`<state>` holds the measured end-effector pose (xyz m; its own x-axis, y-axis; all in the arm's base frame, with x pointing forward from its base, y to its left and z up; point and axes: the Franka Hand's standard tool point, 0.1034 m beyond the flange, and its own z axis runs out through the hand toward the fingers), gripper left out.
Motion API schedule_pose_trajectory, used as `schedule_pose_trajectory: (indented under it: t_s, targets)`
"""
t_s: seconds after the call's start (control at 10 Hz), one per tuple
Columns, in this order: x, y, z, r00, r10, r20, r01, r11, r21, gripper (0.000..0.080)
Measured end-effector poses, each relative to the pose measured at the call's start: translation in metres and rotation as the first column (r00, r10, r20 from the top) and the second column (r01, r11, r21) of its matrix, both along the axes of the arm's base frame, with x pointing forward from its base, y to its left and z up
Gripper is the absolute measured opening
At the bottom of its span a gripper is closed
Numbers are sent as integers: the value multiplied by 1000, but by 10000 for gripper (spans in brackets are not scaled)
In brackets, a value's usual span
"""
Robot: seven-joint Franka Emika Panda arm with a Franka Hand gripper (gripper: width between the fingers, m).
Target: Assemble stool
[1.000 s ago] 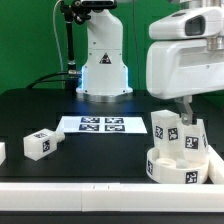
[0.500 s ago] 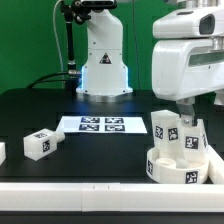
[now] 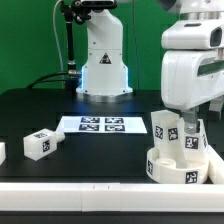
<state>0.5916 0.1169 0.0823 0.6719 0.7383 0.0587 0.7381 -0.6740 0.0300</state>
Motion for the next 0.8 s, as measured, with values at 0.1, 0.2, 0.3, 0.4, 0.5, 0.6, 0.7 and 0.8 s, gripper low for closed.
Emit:
schedule_pose_trajectory:
  t_s: [0.1,0.2,0.3,0.4,0.5,0.6,0.7,0.8]
  targets:
    - [0,-1,-2,1000,-2,-3,2,1000,-1,649]
    - [-1,-2,-4,1000,-4,-6,4,1000,-2,649]
    - [-1,-2,-5,1000,-5,-7,5,1000,-2,539]
    - [-1,-2,-4,1000,-5,-7,5,1000,-2,404]
    - [-1,-2,-5,1000,-6,-7,6,1000,-2,340]
    - [-1,-3,-5,1000,-7,-7,7,1000,-2,340]
    - [-1,-3,-5,1000,-19,-7,19,1000,-2,340]
    - [-1,-3,-5,999,-54,-8,54,999,0,340]
